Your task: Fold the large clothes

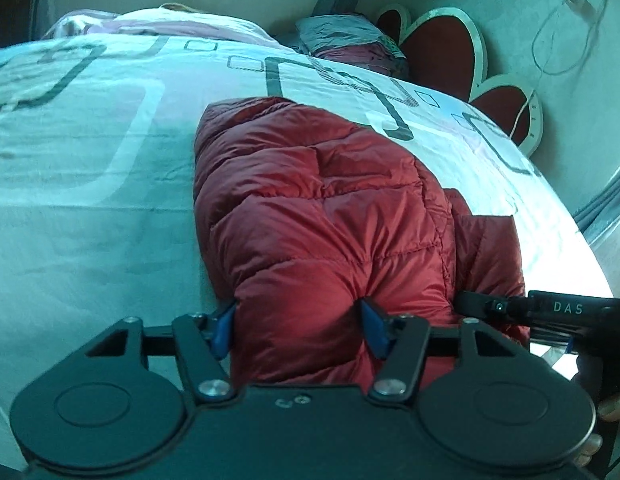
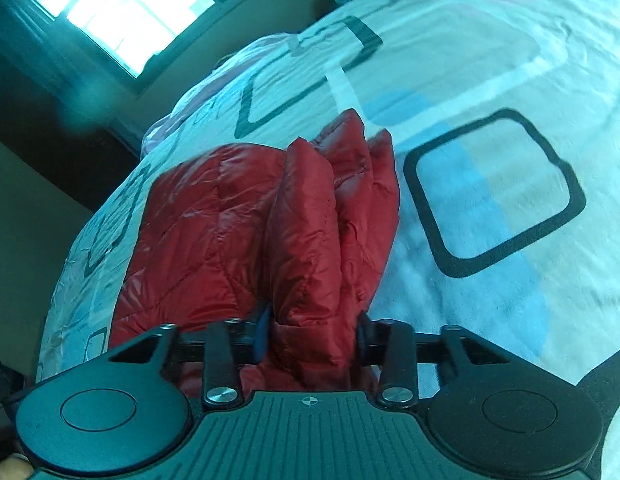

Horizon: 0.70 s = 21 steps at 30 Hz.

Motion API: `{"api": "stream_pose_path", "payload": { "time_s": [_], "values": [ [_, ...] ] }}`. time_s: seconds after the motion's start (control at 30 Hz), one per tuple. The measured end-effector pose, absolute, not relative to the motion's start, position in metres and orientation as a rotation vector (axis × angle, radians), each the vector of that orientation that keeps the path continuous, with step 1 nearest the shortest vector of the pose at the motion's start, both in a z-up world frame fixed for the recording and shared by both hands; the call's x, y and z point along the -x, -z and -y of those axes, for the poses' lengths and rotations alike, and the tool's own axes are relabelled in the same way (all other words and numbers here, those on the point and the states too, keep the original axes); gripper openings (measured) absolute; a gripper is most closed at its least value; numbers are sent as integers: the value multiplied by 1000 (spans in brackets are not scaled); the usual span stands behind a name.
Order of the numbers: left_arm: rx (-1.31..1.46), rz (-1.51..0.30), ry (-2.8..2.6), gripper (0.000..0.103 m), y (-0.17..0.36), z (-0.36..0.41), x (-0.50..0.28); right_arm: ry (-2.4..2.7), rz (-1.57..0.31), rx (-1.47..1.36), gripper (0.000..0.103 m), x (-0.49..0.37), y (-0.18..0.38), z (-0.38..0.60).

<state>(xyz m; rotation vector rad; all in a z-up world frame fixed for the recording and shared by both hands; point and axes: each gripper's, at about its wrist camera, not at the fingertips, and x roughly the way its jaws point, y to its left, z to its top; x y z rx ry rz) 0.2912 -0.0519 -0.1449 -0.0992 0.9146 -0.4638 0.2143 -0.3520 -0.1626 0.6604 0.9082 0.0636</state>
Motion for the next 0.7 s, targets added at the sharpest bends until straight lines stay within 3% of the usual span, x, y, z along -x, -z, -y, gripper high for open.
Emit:
{"api": "stream_pose_path", "payload": {
  "time_s": [0.33, 0.7],
  "values": [
    [36, -873, 451, 44, 129, 58, -281, -57, -859, -647, 26, -200, 152, 341],
    [16, -810, 400, 41, 92, 21, -272, -125, -824, -674, 25, -209, 123, 303]
  ]
}}
